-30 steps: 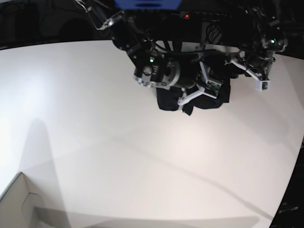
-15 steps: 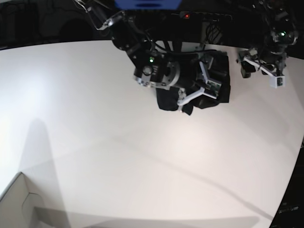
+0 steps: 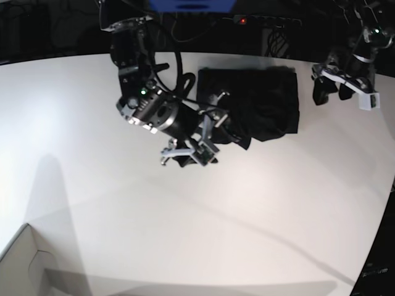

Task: Layout the t-shirt on the table in an organized manner, then fold the t-shirt properly
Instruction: 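Release the right gripper and press the folded bundle with the left gripper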

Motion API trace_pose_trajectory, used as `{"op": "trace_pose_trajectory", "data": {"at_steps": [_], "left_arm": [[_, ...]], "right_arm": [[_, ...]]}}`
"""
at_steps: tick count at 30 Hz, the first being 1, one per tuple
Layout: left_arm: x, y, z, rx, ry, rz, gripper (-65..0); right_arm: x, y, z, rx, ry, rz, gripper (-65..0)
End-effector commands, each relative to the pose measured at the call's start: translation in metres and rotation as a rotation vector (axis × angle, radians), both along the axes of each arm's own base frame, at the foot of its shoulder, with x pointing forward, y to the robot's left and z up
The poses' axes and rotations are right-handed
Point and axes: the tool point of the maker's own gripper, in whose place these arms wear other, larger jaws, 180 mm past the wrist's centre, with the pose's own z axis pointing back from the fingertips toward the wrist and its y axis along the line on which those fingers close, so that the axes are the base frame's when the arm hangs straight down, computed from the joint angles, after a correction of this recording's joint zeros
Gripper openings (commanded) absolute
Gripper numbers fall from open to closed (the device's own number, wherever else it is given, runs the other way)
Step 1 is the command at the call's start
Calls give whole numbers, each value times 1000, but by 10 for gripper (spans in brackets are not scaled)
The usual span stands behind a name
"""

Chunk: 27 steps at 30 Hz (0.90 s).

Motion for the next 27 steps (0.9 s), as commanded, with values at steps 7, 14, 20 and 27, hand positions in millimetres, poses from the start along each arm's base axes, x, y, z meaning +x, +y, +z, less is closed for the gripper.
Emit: {"op": "trace_pose_trajectory", "data": {"at_steps": [7,14,20,27], "left_arm": [[0,-47,15,-161,-44,-97,-211],[24,-93,16,-252,-75,-187,-211],[31,-97,-9,-300,-22,-183,-211],[34,-52,-16,-248,-12,-99,-211]], "right_arm": [[12,-28,6,46,-11,-102,-248],[9,-40,-1,38,5,-137,-249],[8,-40,0,37,3,-136,-249],[7,-45,-3,17,3,-132,-249]]}}
